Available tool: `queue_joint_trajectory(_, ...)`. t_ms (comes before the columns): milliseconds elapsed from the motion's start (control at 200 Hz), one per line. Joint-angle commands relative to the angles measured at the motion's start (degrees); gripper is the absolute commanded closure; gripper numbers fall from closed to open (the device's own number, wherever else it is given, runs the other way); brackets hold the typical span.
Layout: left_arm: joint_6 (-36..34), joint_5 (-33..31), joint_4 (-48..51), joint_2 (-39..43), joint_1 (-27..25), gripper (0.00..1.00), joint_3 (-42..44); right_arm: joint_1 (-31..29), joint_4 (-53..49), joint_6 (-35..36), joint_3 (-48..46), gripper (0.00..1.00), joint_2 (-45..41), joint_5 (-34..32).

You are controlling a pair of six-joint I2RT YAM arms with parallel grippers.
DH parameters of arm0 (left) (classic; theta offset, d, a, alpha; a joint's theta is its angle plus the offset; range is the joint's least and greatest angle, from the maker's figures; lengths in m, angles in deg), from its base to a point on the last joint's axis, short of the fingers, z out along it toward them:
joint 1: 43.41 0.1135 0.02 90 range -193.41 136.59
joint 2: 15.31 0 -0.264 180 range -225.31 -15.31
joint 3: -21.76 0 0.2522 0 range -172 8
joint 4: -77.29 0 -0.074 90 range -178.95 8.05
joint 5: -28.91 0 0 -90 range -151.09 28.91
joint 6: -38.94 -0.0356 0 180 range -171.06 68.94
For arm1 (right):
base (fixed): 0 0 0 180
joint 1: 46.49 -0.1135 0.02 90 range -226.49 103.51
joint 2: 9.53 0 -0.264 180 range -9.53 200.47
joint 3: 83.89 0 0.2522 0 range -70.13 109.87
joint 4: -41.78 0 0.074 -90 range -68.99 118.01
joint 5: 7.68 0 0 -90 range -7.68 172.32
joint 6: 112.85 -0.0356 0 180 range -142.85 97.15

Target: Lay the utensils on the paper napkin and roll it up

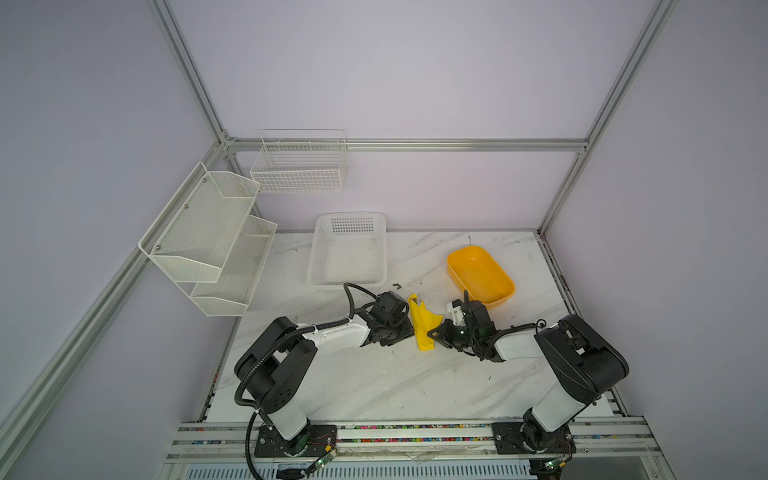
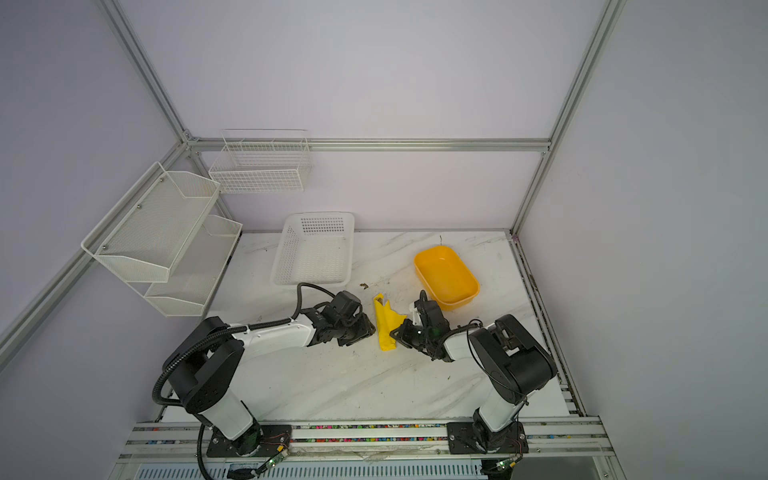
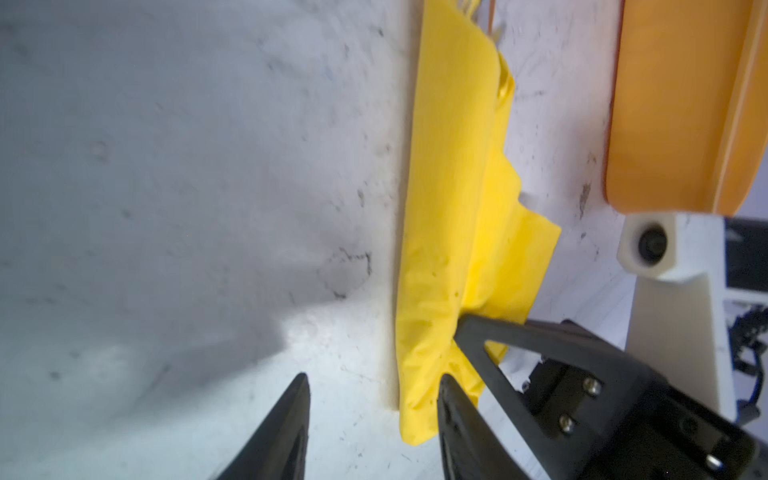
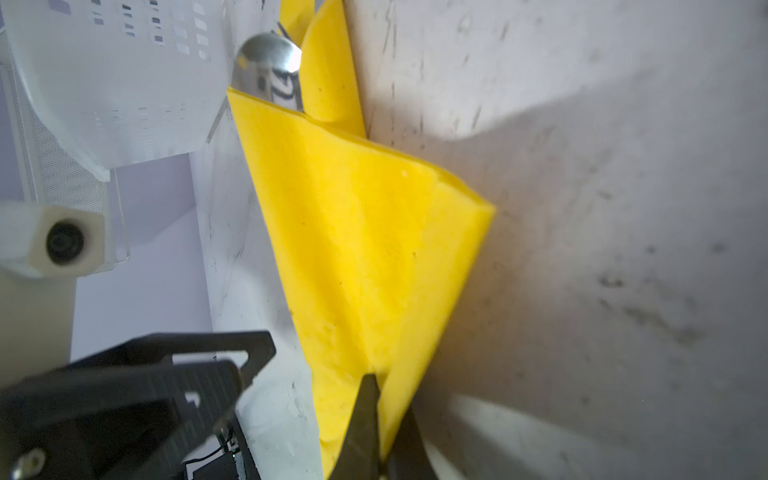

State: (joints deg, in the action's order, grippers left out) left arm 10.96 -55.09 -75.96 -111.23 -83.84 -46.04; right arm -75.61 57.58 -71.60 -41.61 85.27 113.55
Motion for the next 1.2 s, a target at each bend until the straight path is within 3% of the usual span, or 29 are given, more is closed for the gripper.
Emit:
queue_joint_trajectory(0,-1.43,1.96,-1.45,-1.24,2.92,0.48,-5.12,0.11,0.95,-1.83,-1.82,0.95,-0.28,1.47)
queue_joint_trajectory(200,-3.22,5.1,-0.7,-6.26,4.0,0.39,-11.42,0.09,-0.1,-1.61,-1.58,0.94,-0.46,1.23)
queue_joint_trajectory(470,-2.87,7.22,-1.38,-11.88,4.13,0.39,-14.78,0.09,-0.49,-1.63,-1.68,0.92,-0.61,1.03)
queue_joint_trajectory(625,-2.54,8.58,-1.39,-14.12,4.0,0.44,-15.79,0.08,-0.73,-1.37,-1.65,0.9,-0.76,1.08)
queue_joint_trajectory(870,-1.62,7.27,-1.24,-14.47,4.02,0.69,-13.42,0.11,-0.82,-1.4,-1.71,0.89,-0.84,1.04)
queue_joint_trajectory(1195,-2.42,6.39,-0.94,-14.87,3.95,0.76,-11.7,0.0,-1.01,-1.3,-1.4,0.85,-0.9,1.01)
